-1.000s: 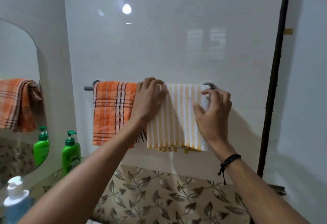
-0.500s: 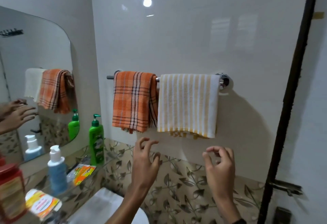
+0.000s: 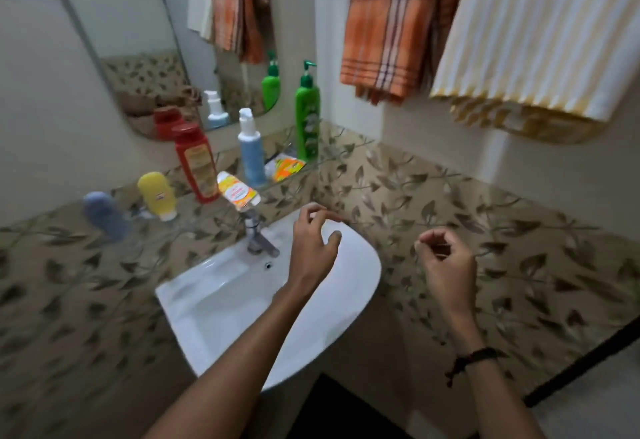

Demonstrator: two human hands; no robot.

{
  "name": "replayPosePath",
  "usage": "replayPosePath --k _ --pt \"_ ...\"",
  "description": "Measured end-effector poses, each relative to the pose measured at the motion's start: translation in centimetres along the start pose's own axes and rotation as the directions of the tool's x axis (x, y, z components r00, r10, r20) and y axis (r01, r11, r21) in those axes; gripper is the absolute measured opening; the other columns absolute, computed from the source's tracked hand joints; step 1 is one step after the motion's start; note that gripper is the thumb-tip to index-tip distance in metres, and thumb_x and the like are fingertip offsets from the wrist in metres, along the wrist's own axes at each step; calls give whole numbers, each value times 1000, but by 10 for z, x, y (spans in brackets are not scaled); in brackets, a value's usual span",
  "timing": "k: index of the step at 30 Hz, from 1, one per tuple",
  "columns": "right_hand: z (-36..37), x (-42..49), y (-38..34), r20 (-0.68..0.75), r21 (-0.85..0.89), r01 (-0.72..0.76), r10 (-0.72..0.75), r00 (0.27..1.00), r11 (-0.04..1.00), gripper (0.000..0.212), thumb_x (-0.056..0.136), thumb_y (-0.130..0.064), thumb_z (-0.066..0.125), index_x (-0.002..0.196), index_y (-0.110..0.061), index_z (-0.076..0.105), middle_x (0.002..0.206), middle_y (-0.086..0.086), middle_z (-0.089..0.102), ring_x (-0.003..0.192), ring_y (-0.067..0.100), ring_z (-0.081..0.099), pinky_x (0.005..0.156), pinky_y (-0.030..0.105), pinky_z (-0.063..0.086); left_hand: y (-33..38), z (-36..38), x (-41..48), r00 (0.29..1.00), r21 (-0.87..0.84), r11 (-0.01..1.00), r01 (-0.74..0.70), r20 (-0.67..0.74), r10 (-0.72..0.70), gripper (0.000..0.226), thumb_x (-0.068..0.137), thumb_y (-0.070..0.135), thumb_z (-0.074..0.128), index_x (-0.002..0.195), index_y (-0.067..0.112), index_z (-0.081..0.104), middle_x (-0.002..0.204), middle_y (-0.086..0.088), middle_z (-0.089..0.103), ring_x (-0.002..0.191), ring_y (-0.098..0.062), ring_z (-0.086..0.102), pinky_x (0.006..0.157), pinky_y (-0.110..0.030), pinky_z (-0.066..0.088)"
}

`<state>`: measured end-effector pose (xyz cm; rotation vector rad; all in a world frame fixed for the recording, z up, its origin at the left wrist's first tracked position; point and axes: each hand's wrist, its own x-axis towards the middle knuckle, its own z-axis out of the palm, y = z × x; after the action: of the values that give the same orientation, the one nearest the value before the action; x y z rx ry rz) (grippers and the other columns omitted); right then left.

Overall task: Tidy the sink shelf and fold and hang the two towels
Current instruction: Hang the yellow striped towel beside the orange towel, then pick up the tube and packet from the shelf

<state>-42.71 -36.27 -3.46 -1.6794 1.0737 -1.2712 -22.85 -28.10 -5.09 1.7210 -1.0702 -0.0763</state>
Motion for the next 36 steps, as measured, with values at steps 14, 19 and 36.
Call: replayPosePath --k 14,19,36 --pt "133 -16 32 377 -45 -118 127 918 992 22 86 -4 68 78 -24 64 82 -8 69 81 14 65 74 34 53 -107 -56 5 938 -11 944 329 -111 -328 31 83 4 68 95 32 66 111 15 48 110 -21 57 86 -49 56" --pt "163 -1 30 383 -74 -83 105 918 994 18 87 -7 69 81 -24 65 85 -10 69 81 6 63 74 25 51 -125 -61 24 939 11 949 314 -150 -309 26 85 3 68 100 24 69 109 5 55 104 -22 58 84 -43 54" --pt "272 122 -15 787 -297 620 -182 590 726 31 97 -19 54 124 -17 69 167 -14 14 131 27 51 101 43 47 -103 -83 89 476 -764 330 554 -34 -879 27 98 29 65 100 3 73 66 -4 69 50 -12 54 49 -21 42"
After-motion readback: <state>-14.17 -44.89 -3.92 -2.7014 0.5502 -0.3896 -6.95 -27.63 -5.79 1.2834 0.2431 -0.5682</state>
